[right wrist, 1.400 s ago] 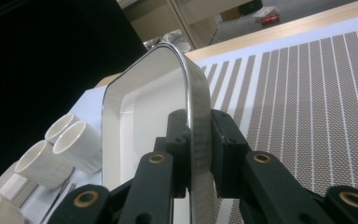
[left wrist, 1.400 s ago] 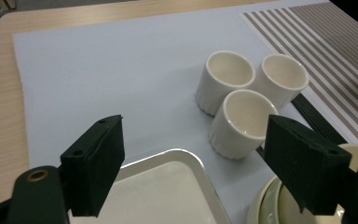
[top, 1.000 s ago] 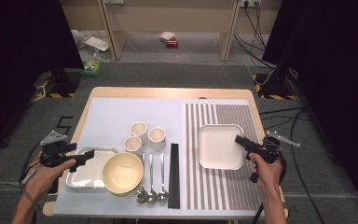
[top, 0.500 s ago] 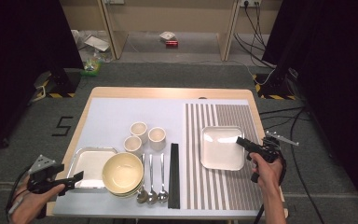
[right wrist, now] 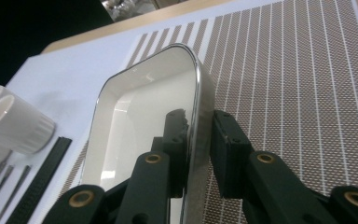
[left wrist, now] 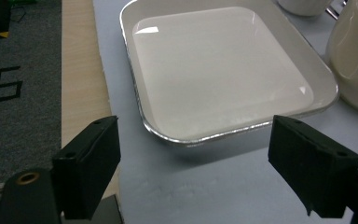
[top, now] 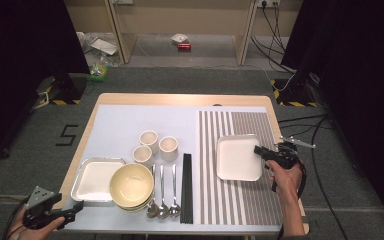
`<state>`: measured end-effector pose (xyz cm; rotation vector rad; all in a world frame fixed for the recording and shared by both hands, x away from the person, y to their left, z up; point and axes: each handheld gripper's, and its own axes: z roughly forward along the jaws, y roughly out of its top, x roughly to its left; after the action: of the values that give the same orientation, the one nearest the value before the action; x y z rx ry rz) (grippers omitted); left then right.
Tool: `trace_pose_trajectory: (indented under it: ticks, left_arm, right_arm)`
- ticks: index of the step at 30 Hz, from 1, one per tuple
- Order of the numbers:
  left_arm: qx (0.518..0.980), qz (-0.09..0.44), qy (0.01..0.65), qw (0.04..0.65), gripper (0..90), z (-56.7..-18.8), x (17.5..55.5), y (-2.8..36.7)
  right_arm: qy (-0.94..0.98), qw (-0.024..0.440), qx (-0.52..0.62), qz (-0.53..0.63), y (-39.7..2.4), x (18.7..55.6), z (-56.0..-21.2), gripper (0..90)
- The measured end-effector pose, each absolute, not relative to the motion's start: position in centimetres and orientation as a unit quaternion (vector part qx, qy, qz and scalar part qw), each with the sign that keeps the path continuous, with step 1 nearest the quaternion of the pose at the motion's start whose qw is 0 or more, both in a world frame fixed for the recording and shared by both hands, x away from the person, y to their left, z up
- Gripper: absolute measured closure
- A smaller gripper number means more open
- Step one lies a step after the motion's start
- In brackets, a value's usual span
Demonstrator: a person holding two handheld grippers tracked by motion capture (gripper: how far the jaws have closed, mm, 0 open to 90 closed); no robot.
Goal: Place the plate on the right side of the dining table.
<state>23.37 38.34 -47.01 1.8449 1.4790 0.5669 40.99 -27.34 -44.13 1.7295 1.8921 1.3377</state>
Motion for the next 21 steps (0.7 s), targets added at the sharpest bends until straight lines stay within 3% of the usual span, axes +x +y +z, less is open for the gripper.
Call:
trace_pose_trajectory:
  ticks: [2, 4, 8, 21]
  left_arm:
    - [0.711, 0.222, 0.573, 0.341, 16.2, -47.5, 23.1, 38.4]
    - [0.711, 0.220, 0.575, 0.341, 16.2, -47.9, 23.0, 38.3]
    - [0.708, 0.211, 0.580, 0.344, 16.2, -48.7, 23.0, 38.3]
    - [0.716, 0.217, 0.579, 0.323, 15.4, -50.1, 22.9, 38.1]
  right_arm:
    - [0.653, 0.127, 0.596, 0.450, -27.3, 41.1, -44.0, 77.4]
    - [0.662, 0.145, 0.595, 0.432, -27.3, 41.3, -44.0, 85.7]
    - [0.675, 0.146, 0.602, 0.401, -27.0, 41.6, -44.8, 88.6]
    - [0.655, 0.153, 0.633, 0.383, -27.3, 42.5, -45.4, 88.8]
